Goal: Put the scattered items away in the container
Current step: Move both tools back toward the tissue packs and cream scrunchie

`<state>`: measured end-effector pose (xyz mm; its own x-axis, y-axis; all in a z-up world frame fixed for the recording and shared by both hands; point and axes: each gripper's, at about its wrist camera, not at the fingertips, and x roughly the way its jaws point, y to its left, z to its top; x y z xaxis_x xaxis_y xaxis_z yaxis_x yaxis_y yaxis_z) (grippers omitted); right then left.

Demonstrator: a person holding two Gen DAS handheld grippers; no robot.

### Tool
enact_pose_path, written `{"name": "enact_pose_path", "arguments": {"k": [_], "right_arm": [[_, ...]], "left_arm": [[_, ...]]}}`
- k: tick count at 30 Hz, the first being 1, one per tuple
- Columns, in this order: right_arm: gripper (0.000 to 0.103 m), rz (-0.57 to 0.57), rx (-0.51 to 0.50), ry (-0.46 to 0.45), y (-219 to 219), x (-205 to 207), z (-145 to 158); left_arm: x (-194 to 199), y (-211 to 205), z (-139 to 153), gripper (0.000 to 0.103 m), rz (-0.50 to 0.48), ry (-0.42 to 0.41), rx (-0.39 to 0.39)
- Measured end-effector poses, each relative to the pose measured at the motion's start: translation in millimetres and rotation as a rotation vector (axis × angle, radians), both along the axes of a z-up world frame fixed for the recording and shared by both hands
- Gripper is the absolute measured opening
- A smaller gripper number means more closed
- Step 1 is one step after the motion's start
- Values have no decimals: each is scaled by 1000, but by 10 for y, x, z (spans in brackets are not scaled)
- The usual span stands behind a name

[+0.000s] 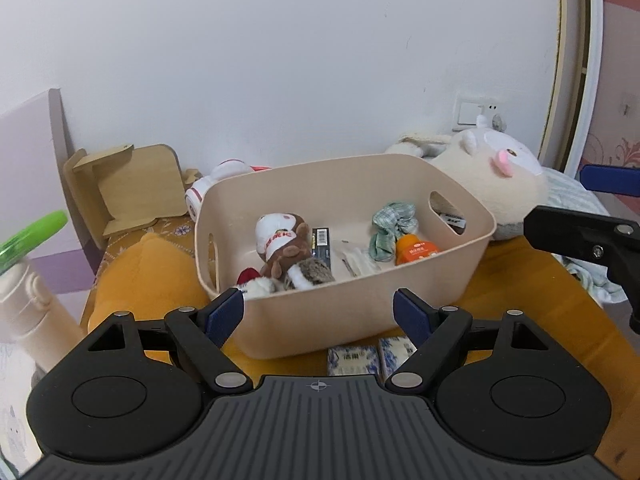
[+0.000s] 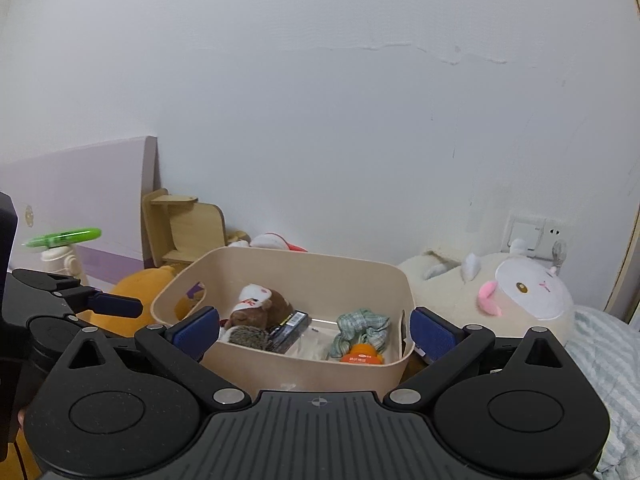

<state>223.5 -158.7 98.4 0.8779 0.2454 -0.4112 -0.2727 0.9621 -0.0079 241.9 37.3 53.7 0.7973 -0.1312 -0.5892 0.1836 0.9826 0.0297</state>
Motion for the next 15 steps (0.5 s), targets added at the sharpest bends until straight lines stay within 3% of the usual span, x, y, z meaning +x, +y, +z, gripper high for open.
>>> {"name": "enact_pose_path", "arguments": {"k": [5,15], "right_arm": [[103,-10,-16,-12,0,-231,-35],[103,-9,-25,38,-21,-575,-264]], "left_arm": [[-248,59,-17,84,2,7,-14],[-726,48,-158,84,-37,41,43]]}}
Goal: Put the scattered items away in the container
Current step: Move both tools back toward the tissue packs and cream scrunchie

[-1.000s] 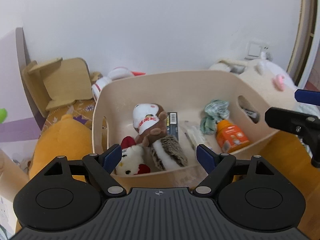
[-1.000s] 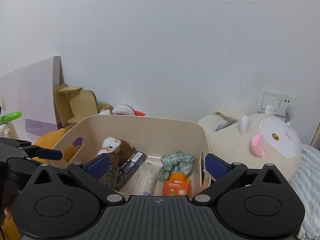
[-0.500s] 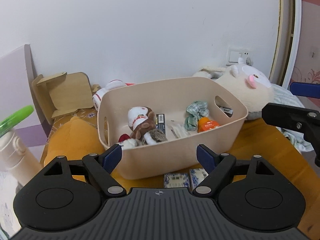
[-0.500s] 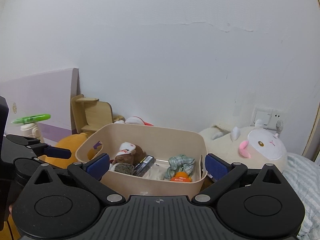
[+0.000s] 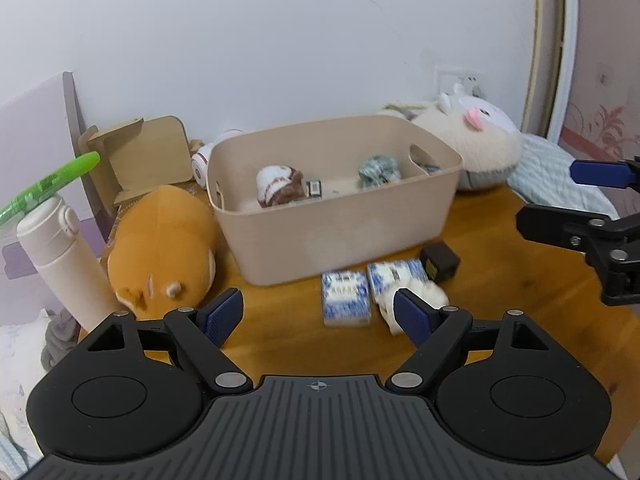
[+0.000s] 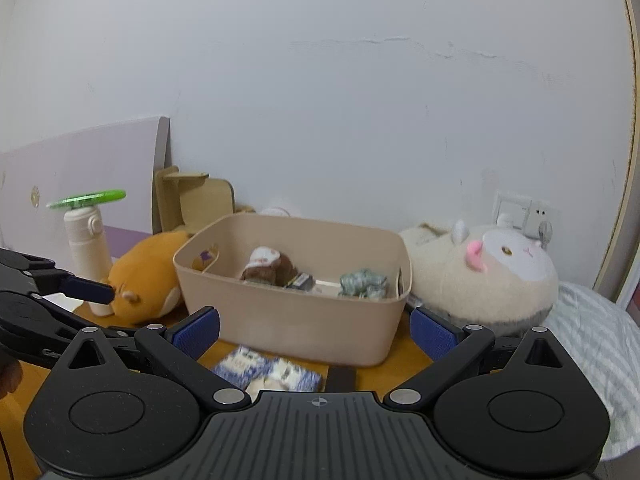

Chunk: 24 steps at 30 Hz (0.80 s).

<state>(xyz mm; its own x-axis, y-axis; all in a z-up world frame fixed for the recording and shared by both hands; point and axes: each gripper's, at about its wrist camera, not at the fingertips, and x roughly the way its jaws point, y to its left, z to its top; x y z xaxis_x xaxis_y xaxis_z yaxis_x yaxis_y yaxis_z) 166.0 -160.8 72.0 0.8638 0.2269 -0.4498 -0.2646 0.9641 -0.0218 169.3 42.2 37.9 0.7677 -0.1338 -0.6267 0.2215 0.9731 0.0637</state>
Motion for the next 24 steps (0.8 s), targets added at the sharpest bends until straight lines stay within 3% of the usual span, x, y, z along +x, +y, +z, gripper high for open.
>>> {"name": "enact_pose_path", "arguments": {"k": [9,24], "right_arm": [[103,-5,-11,79,2,-152,-287],[103,1,-98,219,169,67,-807]], "left_arm": [[-186,-52,-183,84,-30,21,14],[71,-46,-574,84,-20,62,6]]}}
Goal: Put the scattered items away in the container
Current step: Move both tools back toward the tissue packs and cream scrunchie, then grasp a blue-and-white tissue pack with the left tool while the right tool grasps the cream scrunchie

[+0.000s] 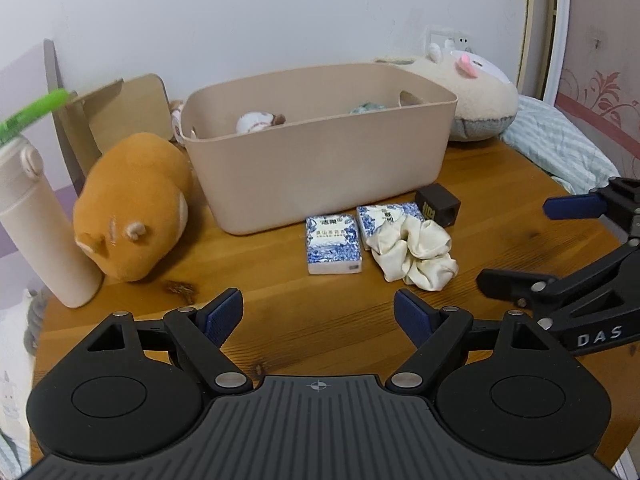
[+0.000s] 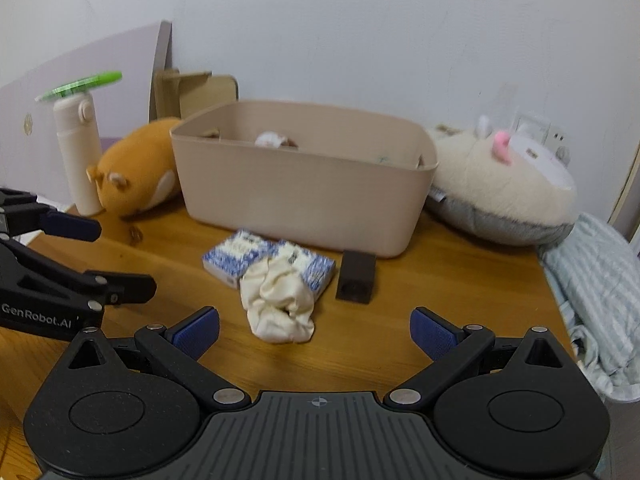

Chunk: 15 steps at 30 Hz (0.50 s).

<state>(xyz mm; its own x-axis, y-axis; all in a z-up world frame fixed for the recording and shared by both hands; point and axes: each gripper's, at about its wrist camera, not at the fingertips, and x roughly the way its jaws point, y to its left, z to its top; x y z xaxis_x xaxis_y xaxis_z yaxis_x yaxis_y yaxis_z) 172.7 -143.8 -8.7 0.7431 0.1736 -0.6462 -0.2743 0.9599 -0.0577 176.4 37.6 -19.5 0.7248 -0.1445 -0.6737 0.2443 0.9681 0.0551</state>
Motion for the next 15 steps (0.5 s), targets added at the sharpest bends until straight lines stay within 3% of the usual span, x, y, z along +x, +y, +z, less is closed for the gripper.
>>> {"name": "enact_pose_path", "arguments": {"k": [15], "right_arm": [[100,-3,-21,76,38,420,-400]], "left_arm": [[372,-15,-323,84,-8,27,-9]]}}
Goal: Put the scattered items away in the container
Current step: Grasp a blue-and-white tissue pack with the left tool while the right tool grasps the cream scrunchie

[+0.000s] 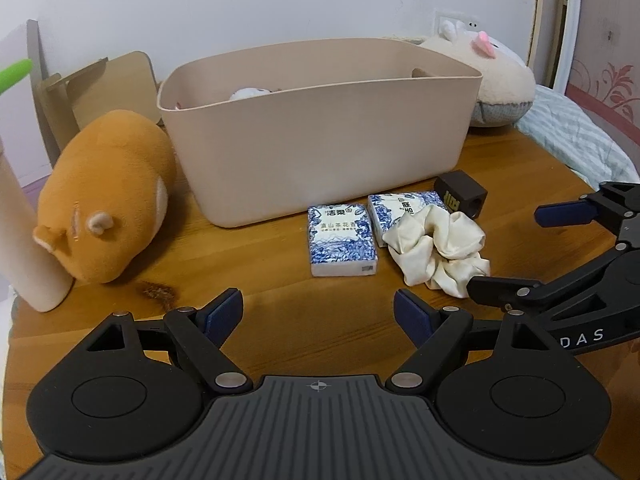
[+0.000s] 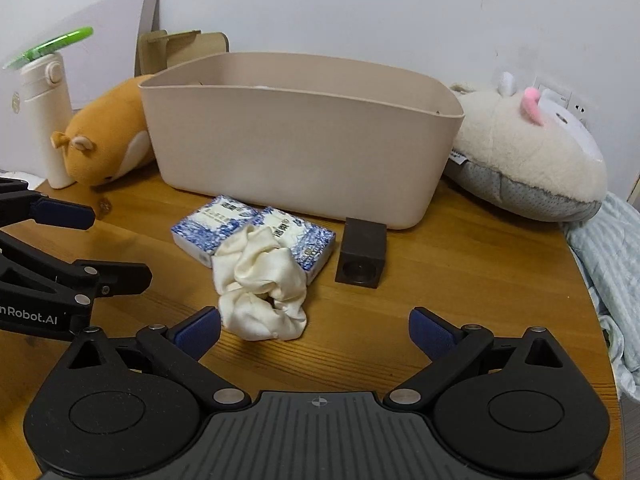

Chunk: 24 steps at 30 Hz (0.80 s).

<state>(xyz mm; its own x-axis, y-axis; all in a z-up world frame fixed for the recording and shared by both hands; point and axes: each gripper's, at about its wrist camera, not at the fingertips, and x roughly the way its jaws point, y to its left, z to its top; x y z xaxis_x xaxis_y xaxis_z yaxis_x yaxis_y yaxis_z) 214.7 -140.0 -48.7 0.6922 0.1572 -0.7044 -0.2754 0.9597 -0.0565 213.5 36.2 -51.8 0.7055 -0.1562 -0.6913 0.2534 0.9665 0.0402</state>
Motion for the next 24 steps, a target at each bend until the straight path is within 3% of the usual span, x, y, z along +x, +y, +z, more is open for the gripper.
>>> {"name": "enact_pose_path", "arguments": {"k": [13,21,24], "right_arm": [[90,52,2,27,1,234,-151],[60,99,46,44,6,289,-181],[55,91,48,43,-46,300,-174]], "left_arm": [[280,11,-168,84,-11,44,-32],[347,-61,-190,84,-48,32,-55],[400,-125,-202,84,-56,29,-56]]}}
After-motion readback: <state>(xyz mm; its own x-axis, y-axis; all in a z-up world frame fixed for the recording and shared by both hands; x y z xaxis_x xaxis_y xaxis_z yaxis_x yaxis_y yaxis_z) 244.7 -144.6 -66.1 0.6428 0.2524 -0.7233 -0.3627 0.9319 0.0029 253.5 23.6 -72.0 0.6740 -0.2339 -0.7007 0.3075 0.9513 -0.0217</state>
